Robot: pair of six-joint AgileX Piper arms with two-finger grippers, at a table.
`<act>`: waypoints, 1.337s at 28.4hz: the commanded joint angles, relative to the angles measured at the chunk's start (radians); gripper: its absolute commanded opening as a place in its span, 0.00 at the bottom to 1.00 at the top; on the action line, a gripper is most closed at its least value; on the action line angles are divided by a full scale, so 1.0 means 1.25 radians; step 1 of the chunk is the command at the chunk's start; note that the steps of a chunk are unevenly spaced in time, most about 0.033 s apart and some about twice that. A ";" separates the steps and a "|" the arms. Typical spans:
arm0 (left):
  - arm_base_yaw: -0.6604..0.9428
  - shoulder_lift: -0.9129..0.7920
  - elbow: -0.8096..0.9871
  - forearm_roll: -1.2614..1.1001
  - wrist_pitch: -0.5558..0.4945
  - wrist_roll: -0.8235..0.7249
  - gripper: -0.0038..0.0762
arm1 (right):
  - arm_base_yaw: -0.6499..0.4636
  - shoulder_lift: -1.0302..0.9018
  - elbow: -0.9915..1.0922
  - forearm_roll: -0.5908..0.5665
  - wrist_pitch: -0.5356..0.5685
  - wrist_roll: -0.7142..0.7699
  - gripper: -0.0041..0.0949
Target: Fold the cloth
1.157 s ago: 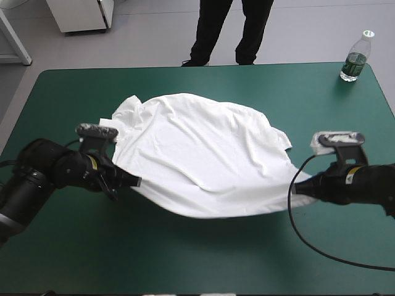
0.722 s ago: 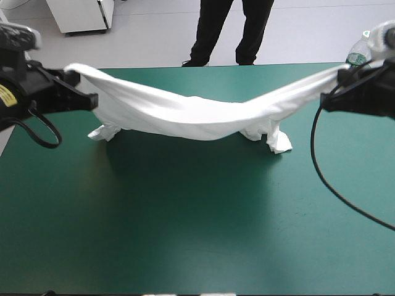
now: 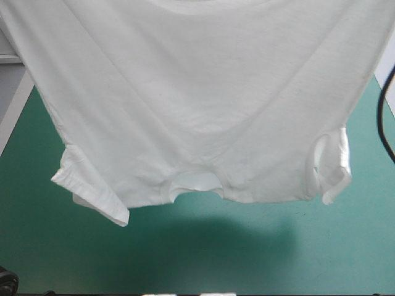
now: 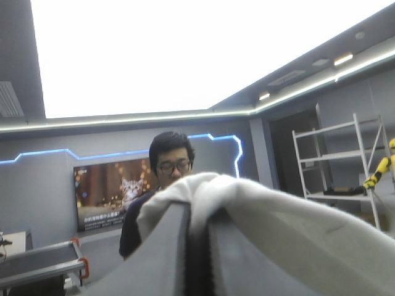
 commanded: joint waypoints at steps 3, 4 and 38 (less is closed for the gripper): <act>-0.002 -0.024 -0.010 -0.067 -0.118 0.028 0.02 | 0.000 -0.033 -0.011 0.016 -0.082 -0.010 0.05; -0.002 -0.020 -0.009 -0.060 -0.101 0.028 0.02 | 0.000 -0.031 -0.009 0.014 -0.053 -0.010 0.05; 0.135 0.313 0.000 0.073 -0.113 -0.095 0.02 | -0.011 0.303 0.050 -0.110 -0.011 0.116 0.05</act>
